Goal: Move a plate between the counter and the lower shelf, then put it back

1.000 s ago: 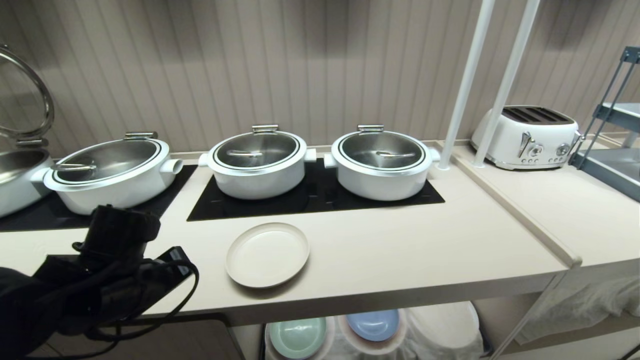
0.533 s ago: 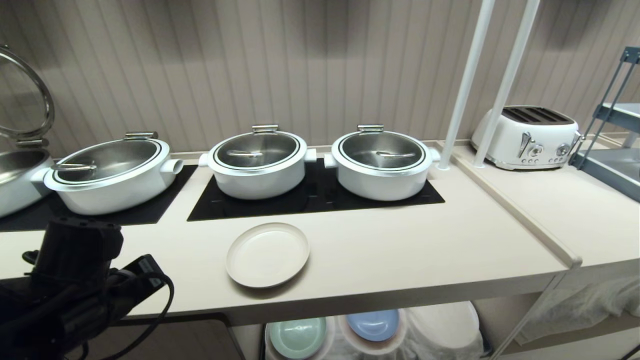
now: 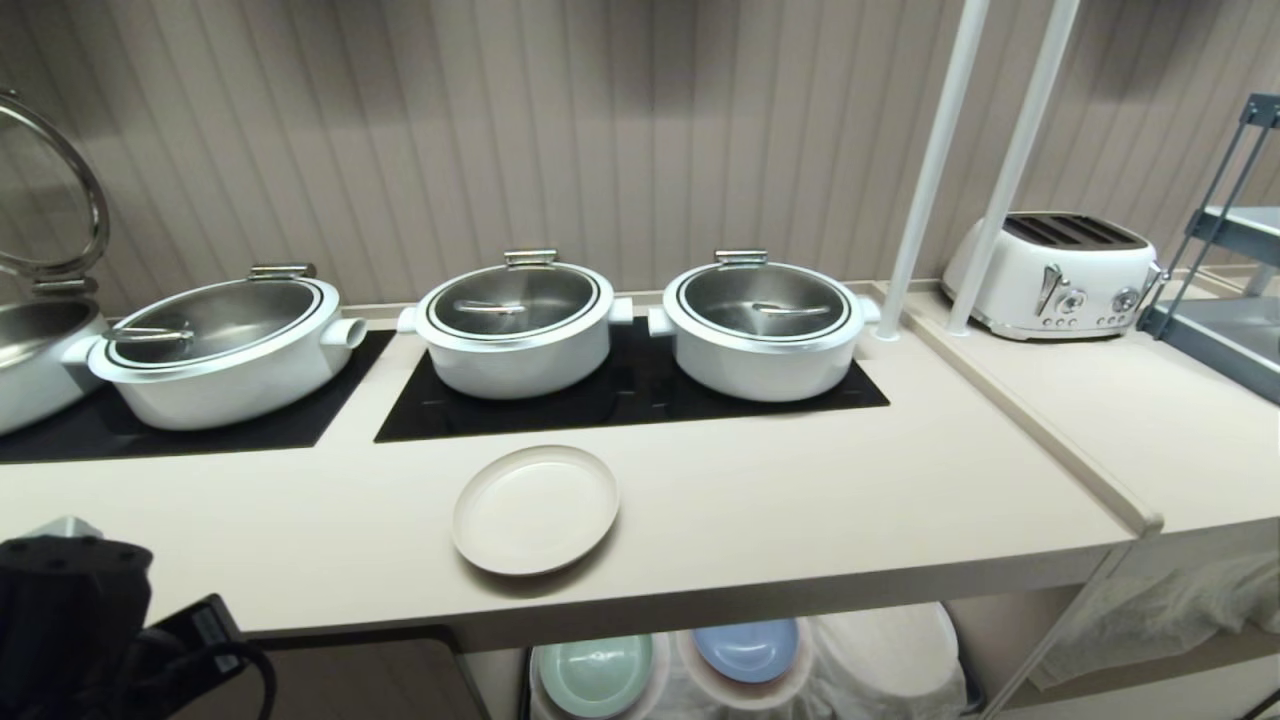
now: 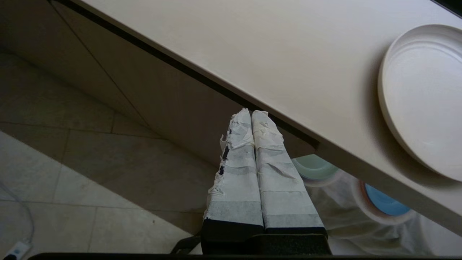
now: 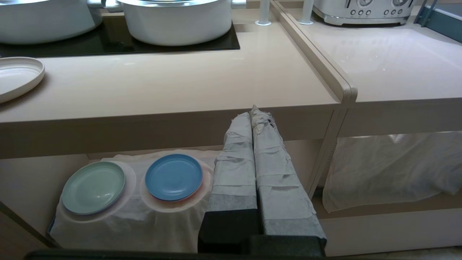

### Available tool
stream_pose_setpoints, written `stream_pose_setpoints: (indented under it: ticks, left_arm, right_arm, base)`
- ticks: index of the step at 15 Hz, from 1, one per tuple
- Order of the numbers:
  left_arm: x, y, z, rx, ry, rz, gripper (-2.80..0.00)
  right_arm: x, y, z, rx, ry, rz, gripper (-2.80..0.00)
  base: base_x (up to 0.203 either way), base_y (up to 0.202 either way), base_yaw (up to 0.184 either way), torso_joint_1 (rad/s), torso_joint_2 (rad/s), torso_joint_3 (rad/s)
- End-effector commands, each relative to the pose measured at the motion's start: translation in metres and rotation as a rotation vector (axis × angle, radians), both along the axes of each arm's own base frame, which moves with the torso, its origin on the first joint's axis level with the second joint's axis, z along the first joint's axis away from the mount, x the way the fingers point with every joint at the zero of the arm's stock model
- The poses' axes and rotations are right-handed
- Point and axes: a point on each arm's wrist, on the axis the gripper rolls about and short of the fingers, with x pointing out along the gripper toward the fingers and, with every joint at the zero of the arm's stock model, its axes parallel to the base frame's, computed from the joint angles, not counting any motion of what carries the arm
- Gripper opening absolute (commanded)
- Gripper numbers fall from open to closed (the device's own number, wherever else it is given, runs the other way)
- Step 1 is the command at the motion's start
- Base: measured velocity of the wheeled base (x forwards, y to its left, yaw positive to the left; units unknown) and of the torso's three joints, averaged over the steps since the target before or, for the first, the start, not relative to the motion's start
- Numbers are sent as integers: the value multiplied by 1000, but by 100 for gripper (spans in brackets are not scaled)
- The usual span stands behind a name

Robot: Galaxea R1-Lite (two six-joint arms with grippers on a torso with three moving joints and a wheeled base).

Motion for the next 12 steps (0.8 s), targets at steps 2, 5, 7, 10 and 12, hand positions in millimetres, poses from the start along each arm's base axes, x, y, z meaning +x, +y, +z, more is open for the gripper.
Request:
stream_pose_setpoints:
  ticks: [2,5,7,10,12]
  left_arm:
    - [-22,12,-2,56,-38,61,-280]
    - [-44,23,-8,104,-47,99,-280]
    - [-67,27,-7,149,-128,64,-280]
    - [-100,31,-10,241,-231,-34,-280]
    - [-115,30,-13,298,-307,-154,-280]
  right_arm:
    - [0,0,0,0,1,-1,-280]
    - [0,0,0,0,-1,-2,-280]
    - [0,0,0,0,-1,0,-280]
    - [0,0,0,0,-1,0,-280]
    - [0,0,0,0,1,0,-280]
  base:
    - [0,0,0,0,0,0]
    - [0,0,0,0,0,0]
    - [0,0,0,0,0,0]
    - [0,0,0,0,0,0]
    - [0,0,0,0,0,0]
